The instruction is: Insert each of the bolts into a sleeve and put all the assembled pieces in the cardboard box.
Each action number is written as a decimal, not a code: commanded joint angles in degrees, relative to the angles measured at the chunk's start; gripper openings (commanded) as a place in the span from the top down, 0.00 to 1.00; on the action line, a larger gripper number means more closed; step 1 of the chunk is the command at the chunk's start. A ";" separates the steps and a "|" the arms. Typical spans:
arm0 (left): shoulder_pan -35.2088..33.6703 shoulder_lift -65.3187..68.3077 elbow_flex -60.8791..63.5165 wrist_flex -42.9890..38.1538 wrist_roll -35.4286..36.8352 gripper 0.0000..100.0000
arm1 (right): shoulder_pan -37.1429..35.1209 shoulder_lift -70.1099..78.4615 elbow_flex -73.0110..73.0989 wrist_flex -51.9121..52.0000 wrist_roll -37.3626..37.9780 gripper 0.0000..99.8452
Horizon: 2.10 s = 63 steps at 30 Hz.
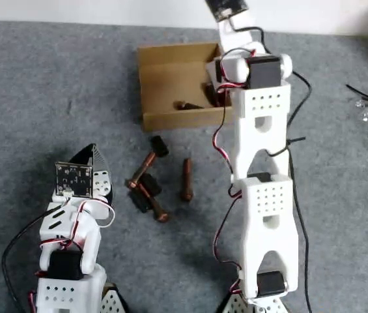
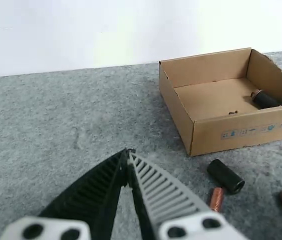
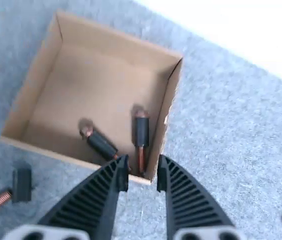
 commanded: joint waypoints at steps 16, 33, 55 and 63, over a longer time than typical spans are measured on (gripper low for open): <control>0.66 -0.31 1.19 -1.05 -0.18 0.99 | -8.57 -27.82 22.20 1.10 -2.37 0.92; 0.22 -0.57 1.19 -1.05 -0.18 0.99 | -24.40 -48.48 81.80 -16.04 0.97 0.92; 0.31 -0.57 1.19 -1.05 -0.18 0.99 | -24.22 -27.82 87.60 -38.20 0.97 0.92; 0.31 -0.66 1.19 -1.05 -0.18 0.99 | -21.85 -13.49 66.86 -32.66 -1.41 0.87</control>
